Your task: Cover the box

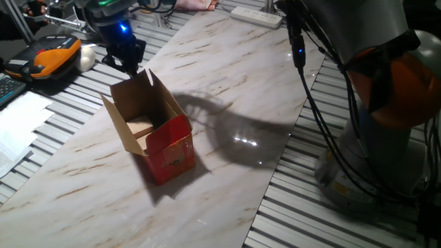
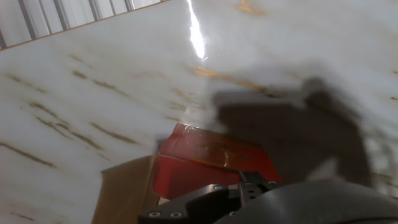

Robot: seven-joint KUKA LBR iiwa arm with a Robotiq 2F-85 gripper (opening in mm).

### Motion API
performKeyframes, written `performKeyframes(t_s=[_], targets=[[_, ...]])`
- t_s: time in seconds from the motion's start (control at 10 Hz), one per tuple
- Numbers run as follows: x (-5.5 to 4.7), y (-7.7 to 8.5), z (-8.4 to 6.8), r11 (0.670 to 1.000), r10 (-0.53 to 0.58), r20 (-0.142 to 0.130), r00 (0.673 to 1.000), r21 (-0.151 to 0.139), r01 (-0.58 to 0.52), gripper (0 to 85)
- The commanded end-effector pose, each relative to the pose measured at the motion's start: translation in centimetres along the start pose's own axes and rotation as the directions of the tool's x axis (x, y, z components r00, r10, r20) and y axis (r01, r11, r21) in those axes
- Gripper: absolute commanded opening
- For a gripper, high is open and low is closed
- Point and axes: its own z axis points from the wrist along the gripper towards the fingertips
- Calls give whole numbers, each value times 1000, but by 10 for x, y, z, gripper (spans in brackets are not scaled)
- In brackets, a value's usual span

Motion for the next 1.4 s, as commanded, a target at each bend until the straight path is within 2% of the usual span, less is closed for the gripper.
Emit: performKeyframes(t_s=[0.0, 0.3, 0.7, 1.0, 1.3], targets=[[2, 0, 1, 1000, 4, 6, 1000, -1, -4, 0], [6, -1, 7, 1000, 6, 36, 999, 5, -6, 0], [13, 1, 10, 1000, 24, 45, 999, -16, -23, 0], [13, 4, 14, 999, 35, 85, 996, 5, -35, 0], [12, 4, 17, 999, 34, 103, 994, 8, -35, 0]])
